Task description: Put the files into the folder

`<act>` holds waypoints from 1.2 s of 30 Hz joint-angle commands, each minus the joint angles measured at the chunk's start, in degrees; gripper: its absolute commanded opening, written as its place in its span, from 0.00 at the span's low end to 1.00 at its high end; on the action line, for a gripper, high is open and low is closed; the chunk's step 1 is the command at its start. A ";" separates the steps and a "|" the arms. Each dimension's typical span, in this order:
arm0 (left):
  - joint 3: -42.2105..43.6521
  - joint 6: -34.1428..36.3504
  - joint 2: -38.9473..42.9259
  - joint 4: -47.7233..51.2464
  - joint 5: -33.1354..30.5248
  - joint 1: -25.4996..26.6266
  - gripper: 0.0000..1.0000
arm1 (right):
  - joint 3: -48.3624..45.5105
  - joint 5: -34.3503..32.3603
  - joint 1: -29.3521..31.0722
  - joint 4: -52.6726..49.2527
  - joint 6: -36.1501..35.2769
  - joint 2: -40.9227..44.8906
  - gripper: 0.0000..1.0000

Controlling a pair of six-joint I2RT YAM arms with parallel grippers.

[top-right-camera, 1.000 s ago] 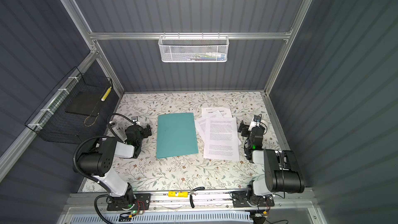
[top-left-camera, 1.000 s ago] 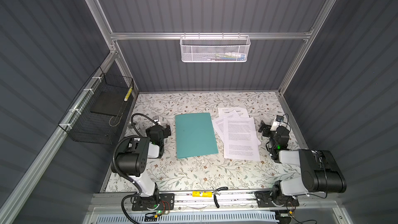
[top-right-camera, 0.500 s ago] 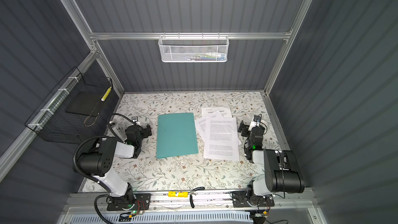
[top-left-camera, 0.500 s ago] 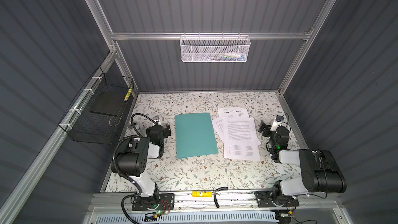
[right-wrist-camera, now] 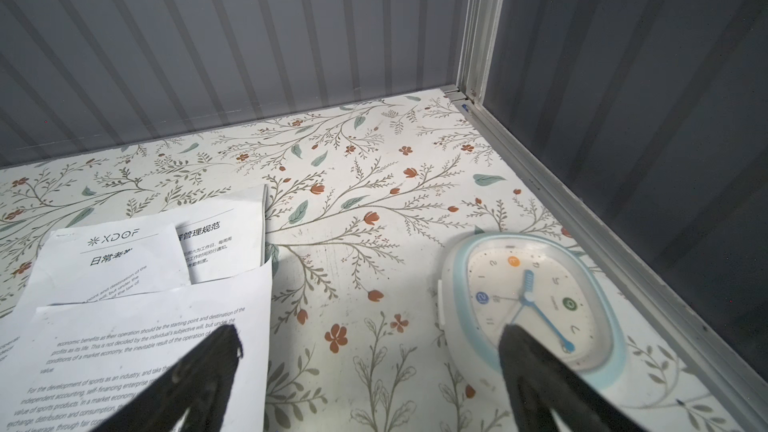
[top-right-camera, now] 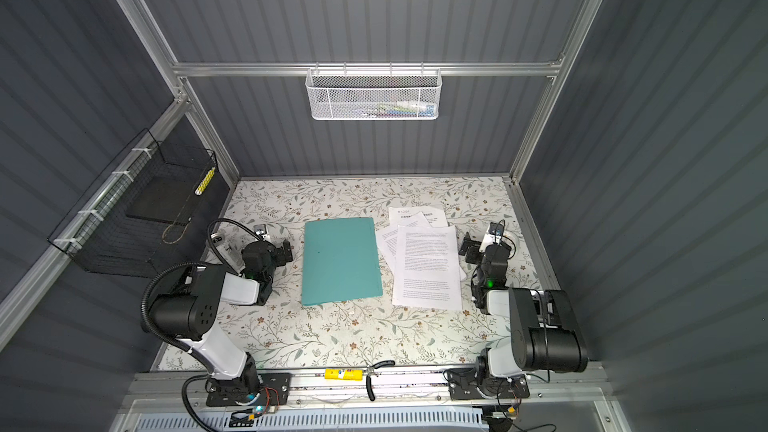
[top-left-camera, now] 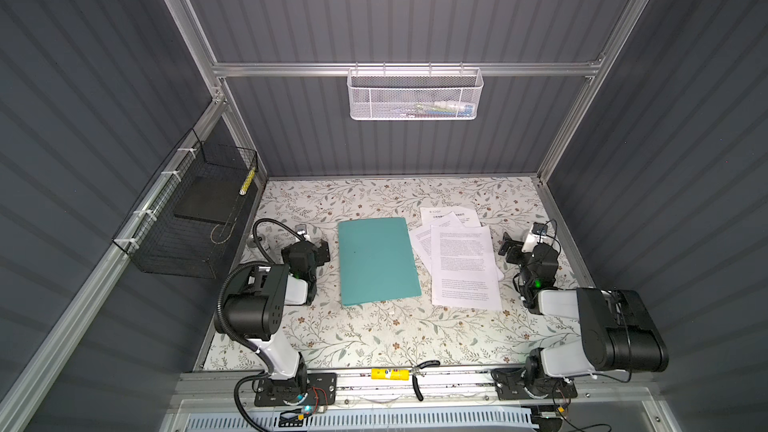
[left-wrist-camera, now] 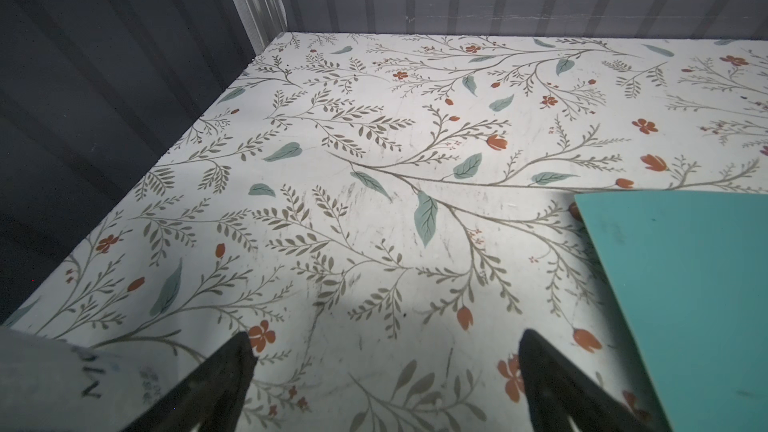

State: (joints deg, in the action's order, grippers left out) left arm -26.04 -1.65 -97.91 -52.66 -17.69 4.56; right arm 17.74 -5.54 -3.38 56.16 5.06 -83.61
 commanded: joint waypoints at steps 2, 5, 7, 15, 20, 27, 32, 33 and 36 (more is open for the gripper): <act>-0.51 1.03 -0.44 -0.60 0.65 0.36 1.00 | -0.03 0.21 0.12 1.41 -0.36 0.12 0.99; -0.54 1.03 -0.44 -0.60 0.64 0.36 1.00 | 0.01 0.26 0.11 1.41 -0.39 0.12 0.99; -0.59 1.04 -0.44 -0.60 0.47 0.36 1.00 | 0.02 0.20 0.12 1.41 -0.37 0.12 0.99; -0.59 1.03 -0.42 -0.60 0.51 0.36 1.00 | 0.01 0.28 0.12 1.41 -0.32 0.12 0.99; -0.59 1.03 -0.44 -0.51 0.64 0.36 1.00 | 0.10 0.33 0.12 1.23 -0.44 0.11 0.99; -0.59 1.03 -0.44 -0.51 0.64 0.36 1.00 | 0.54 0.89 0.04 0.61 -0.49 0.02 0.99; -0.41 1.12 -0.40 -0.85 0.42 0.36 1.00 | 2.25 2.61 0.12 -4.76 -1.26 2.30 0.99; -0.60 1.50 0.02 -0.78 -0.28 0.41 1.00 | 3.77 2.95 0.23 -8.75 -1.57 3.84 0.99; -5.77 0.56 6.03 14.29 -1.02 0.45 1.00 | 5.69 2.25 1.21 -15.77 -2.58 9.00 0.99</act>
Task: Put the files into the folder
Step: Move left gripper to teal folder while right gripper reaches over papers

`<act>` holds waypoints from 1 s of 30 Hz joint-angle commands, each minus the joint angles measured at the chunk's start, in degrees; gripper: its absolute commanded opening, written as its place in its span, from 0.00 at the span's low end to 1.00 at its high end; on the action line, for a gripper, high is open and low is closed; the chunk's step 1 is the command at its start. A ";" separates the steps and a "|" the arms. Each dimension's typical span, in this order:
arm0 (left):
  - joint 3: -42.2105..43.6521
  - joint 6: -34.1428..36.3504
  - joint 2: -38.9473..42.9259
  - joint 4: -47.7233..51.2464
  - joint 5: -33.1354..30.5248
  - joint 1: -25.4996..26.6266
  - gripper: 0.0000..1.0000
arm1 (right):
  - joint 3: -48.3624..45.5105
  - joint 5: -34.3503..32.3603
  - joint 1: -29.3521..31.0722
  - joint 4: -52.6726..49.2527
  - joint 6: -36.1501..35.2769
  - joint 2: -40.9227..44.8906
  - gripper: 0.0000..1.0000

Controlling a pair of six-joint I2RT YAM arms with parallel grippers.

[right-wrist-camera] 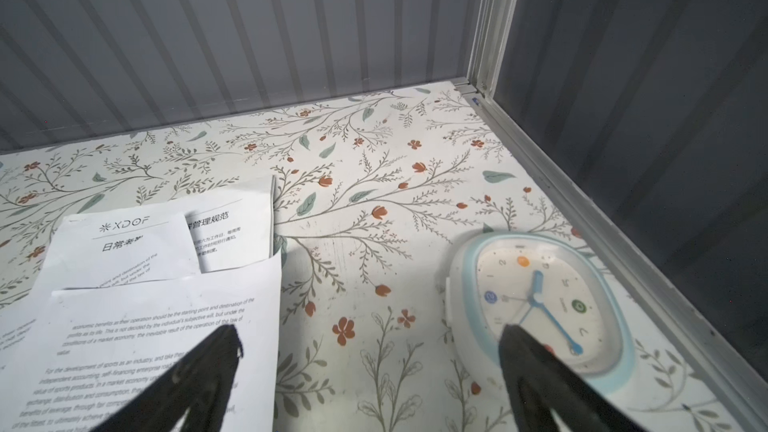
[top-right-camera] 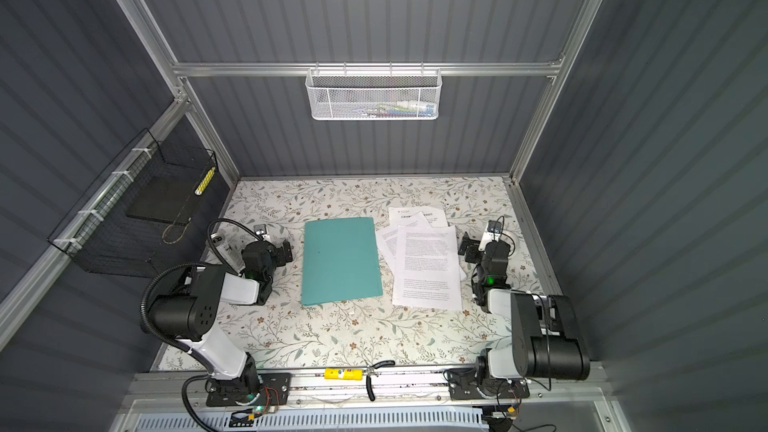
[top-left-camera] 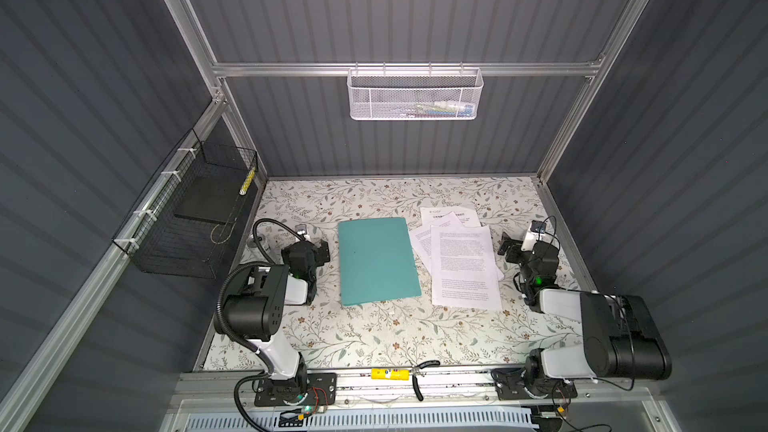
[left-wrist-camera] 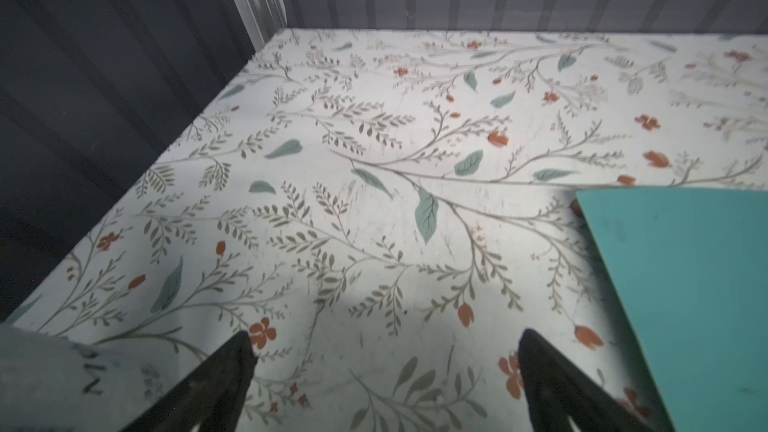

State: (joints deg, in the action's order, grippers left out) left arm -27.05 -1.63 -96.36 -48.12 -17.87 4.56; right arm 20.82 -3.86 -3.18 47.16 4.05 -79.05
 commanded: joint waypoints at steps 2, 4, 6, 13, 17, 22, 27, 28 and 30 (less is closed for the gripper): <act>-8.13 0.51 6.27 15.75 -1.74 0.53 1.00 | 1.18 -3.57 2.92 -5.71 -2.74 7.15 0.99; -8.50 -0.36 8.16 16.22 -1.85 0.80 1.00 | 0.70 -7.52 4.88 -6.14 -3.18 9.26 0.99; -6.93 -1.49 10.94 13.01 0.73 1.03 1.00 | 2.16 -7.69 6.17 -10.14 -2.32 11.27 0.99; -14.08 -13.45 18.17 34.38 -3.60 4.78 1.00 | 9.53 -9.72 14.49 -26.43 2.67 17.29 0.99; -23.98 -17.66 18.10 57.47 -13.26 11.98 1.00 | 15.76 -6.90 18.43 -41.08 12.56 19.44 0.99; -22.29 -29.14 23.29 66.38 -4.68 16.42 1.00 | 18.54 3.10 20.03 -48.27 20.23 20.53 0.99; -14.43 -43.55 31.35 65.56 -0.67 25.19 1.00 | 20.14 12.52 20.31 -51.76 24.37 19.95 0.99; -13.37 -46.50 32.51 65.58 -1.24 27.49 0.99 | 20.22 14.15 20.32 -52.24 24.84 19.69 0.99; -11.59 -51.50 34.43 64.36 -0.98 31.27 1.00 | 20.49 17.47 20.37 -52.91 25.20 19.21 0.99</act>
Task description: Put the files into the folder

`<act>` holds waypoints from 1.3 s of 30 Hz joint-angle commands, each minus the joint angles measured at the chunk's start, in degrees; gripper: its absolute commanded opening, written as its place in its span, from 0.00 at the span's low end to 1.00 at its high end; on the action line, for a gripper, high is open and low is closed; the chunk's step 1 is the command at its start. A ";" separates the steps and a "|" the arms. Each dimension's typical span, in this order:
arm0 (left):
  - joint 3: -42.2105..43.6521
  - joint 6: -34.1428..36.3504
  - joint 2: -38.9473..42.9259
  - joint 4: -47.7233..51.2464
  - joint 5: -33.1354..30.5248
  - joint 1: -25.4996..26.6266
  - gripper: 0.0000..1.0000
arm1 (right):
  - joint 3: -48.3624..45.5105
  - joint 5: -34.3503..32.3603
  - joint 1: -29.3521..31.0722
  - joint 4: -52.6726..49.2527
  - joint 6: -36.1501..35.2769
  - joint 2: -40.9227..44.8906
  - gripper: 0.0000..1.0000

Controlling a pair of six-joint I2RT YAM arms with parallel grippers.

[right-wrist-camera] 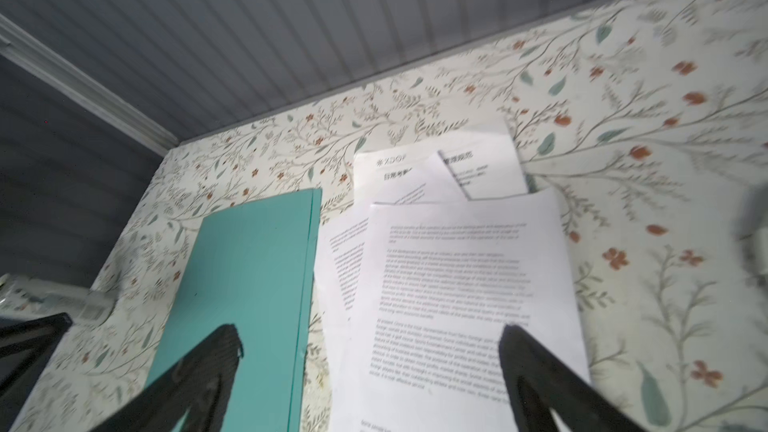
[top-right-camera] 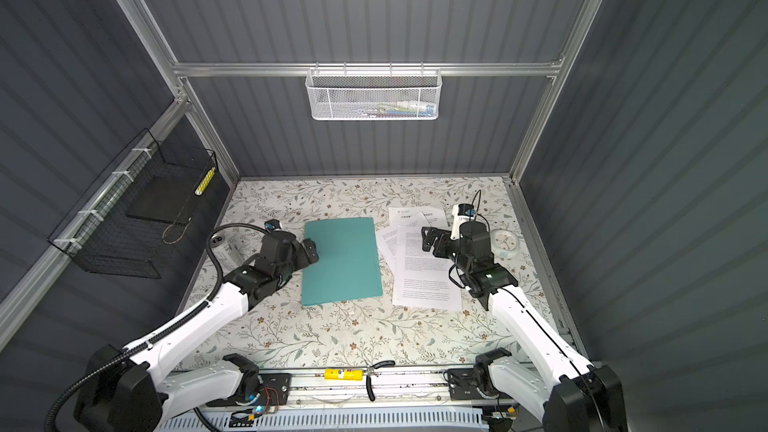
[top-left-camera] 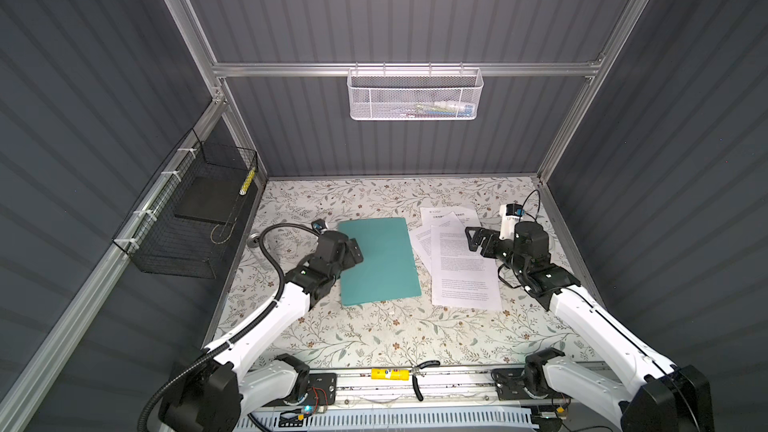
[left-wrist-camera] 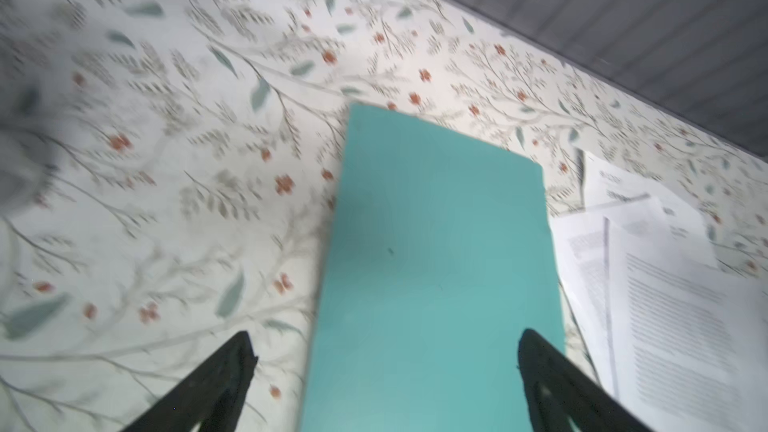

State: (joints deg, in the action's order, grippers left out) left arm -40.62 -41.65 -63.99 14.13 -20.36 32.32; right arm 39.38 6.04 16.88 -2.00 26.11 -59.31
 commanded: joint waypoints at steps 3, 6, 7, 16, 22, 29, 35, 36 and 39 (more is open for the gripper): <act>3.34 -17.46 3.46 0.57 1.57 8.49 1.00 | 1.56 11.63 0.34 -3.38 4.38 -1.11 0.99; 3.62 -20.06 4.01 -0.23 1.26 11.67 0.99 | 0.41 17.23 0.41 -1.36 5.65 -2.33 0.99; 3.98 -20.77 4.26 -0.79 2.00 12.06 1.00 | -0.01 18.19 0.43 -0.63 6.07 -2.70 0.99; 13.56 -27.84 10.15 -9.82 6.49 12.84 0.99 | -0.66 26.59 1.87 4.25 9.91 -8.19 0.99; 18.34 -30.88 11.55 -11.59 5.38 14.69 0.99 | -1.21 27.61 3.49 6.69 11.59 -10.96 0.99; 21.06 -32.94 12.46 -12.27 3.77 16.85 0.99 | -1.30 27.96 4.91 8.44 12.04 -14.23 0.99; 22.60 -34.52 13.92 -10.79 2.18 18.15 0.98 | -1.39 28.56 5.25 9.72 12.73 -16.34 0.99; 23.07 -34.93 14.12 -11.23 2.08 18.23 0.98 | -1.26 28.71 5.28 9.73 12.78 -16.66 0.99; 23.90 -35.56 14.35 -11.63 2.08 18.50 0.97 | -1.00 28.85 5.36 9.67 12.52 -17.07 0.99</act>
State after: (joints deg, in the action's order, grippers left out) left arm -17.98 -75.75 -50.13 2.44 -16.91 50.35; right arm 38.68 33.95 21.87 6.39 38.50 -76.03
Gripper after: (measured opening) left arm 0.973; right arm 0.987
